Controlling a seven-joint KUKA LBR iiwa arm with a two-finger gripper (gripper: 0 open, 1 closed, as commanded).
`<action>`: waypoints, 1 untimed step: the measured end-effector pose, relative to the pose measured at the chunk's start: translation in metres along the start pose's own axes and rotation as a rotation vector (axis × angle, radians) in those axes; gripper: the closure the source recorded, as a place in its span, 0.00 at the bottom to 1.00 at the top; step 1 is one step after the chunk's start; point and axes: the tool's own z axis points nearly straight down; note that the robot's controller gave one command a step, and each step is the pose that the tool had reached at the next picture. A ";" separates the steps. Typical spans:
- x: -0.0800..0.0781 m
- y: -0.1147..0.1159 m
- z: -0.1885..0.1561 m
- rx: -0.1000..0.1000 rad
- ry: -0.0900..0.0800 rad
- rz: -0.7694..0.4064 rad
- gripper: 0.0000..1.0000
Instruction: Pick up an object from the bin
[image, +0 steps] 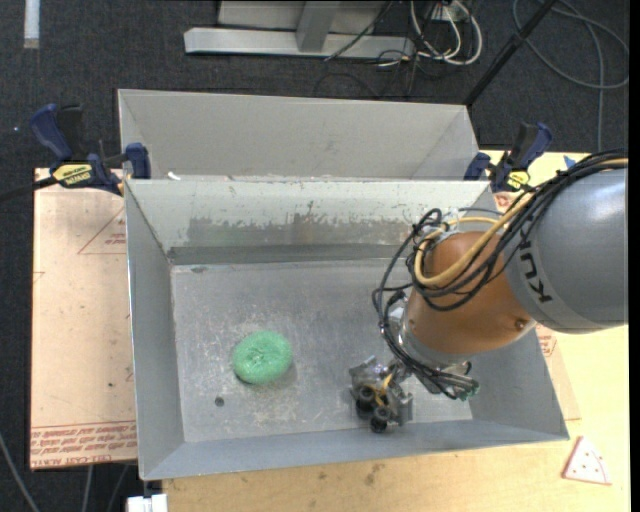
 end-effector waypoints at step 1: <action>0.001 0.001 -0.006 -0.004 0.006 0.001 1.00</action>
Offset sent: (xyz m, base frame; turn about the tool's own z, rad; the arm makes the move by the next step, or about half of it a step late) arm 0.0000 0.0001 0.0239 0.0000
